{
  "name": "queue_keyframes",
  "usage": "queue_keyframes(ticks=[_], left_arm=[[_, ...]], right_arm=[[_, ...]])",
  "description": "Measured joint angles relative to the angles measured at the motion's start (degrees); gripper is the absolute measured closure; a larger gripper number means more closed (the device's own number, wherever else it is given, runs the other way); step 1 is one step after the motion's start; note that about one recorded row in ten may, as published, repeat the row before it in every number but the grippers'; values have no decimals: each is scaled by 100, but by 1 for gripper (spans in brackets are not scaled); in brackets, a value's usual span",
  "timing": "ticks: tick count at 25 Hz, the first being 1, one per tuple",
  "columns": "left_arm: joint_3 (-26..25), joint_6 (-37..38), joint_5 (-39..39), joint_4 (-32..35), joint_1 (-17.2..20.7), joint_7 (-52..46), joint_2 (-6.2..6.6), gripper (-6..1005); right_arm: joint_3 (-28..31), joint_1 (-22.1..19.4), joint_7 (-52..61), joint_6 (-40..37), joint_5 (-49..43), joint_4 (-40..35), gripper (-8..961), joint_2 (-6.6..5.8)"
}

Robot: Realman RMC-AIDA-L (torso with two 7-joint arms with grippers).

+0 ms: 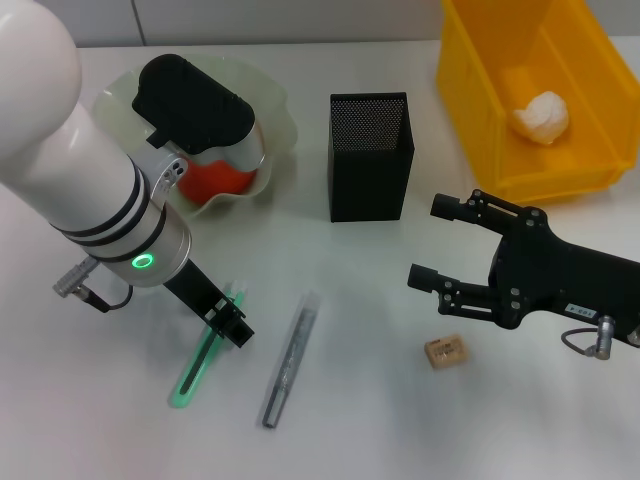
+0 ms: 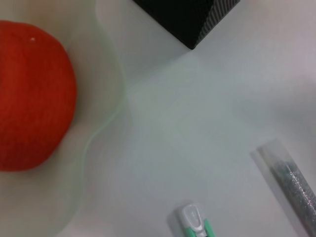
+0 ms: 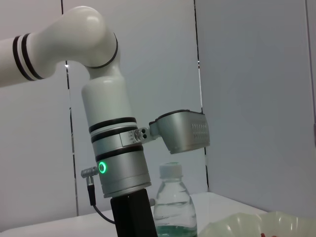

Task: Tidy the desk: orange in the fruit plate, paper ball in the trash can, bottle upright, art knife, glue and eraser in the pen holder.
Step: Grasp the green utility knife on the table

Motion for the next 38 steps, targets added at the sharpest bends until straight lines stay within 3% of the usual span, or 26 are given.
queue_keyframes(ticks=[3,8,38], left_arm=[[0,0,0,0,-3,10,0,308],[0,-8,0,-15,-10,21,0,489],[0,-206,-3,-334,-156,121,0,487]], right_arm=[[1,0,4,-1,0,0,127,0],[2,2,6,-4,0,0,127,0],[1,4,27,2,0,0,127,0]])
